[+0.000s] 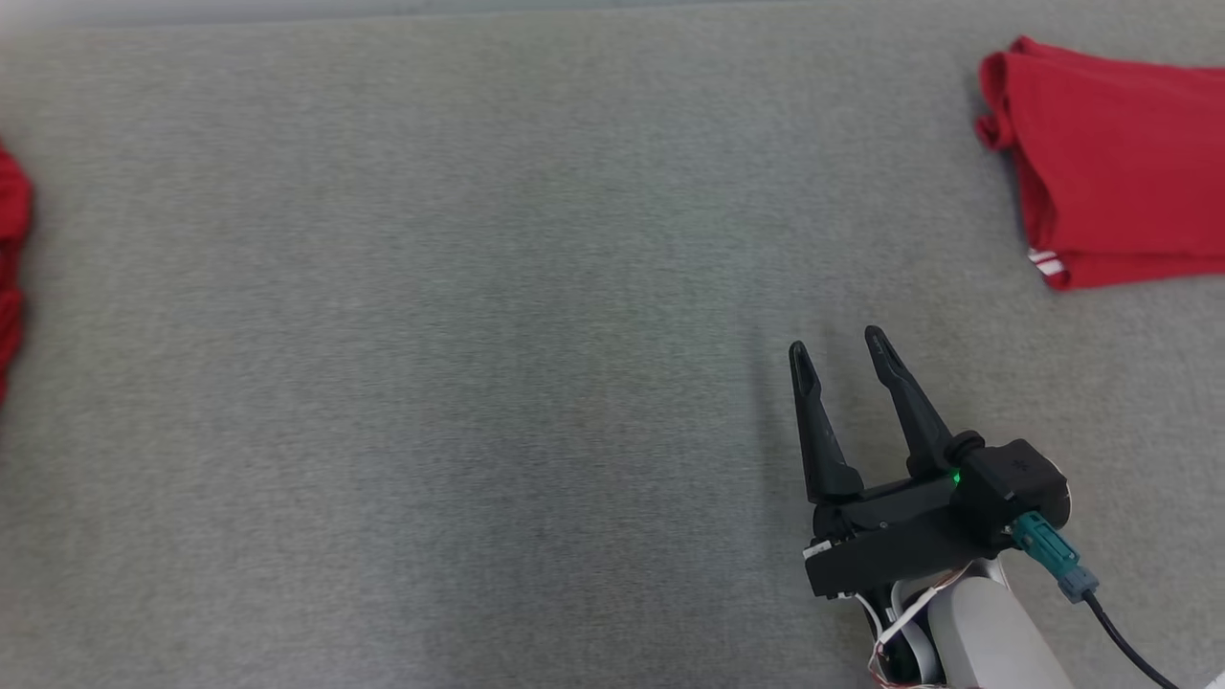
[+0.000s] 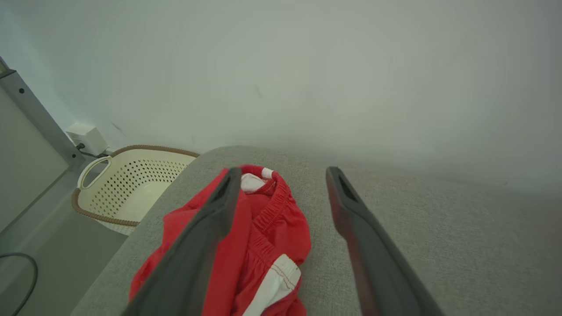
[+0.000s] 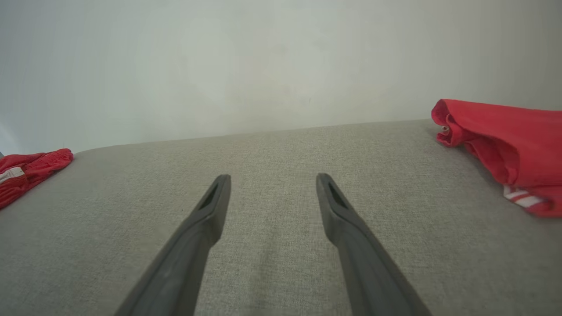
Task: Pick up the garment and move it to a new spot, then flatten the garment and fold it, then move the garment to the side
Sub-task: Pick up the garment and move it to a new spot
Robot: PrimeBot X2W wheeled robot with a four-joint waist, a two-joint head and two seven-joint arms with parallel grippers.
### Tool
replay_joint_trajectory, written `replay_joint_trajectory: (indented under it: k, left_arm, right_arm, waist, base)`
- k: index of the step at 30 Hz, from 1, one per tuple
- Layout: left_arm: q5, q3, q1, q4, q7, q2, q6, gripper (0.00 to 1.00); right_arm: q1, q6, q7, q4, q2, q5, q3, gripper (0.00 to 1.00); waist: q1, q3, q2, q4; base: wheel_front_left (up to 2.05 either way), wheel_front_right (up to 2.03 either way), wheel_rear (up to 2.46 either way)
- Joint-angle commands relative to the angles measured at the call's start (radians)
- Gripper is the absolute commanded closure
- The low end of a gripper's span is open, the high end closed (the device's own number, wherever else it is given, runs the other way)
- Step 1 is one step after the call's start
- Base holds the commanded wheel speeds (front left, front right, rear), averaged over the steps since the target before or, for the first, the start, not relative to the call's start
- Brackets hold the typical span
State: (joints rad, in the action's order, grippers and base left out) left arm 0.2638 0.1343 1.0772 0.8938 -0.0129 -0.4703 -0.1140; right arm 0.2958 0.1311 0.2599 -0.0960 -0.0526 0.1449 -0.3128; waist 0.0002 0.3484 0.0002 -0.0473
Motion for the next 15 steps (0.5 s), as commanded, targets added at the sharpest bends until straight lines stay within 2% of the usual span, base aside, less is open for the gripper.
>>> replay_joint_trajectory:
  k: [1,10,15]
  left_arm:
    - [-0.003,-0.006,0.013,0.031,0.012,-0.015,-0.004,0.00]
    - [-0.041,-0.053,0.049,0.219,0.082,-0.084,-0.003,0.00]
    - [-0.054,-0.076,0.062,0.272,0.109,-0.098,0.005,0.00]
  right_arm:
    - [0.008,-0.001,0.005,0.005,0.003,0.002,-0.003,0.00]
    - [0.012,-0.001,0.005,0.013,0.003,0.004,-0.012,0.00]
    - [0.019,-0.001,0.005,0.012,0.003,0.007,-0.012,0.00]
  waist:
    - [-0.0002,0.048,-0.0002,-0.058]
    - [-0.0002,0.077,-0.0002,-0.088]
    - [-0.0002,0.085,-0.0002,-0.092]
  base:
    - [0.00,0.00,0.00]
    - [0.00,0.00,0.00]
    - [0.00,0.00,0.00]
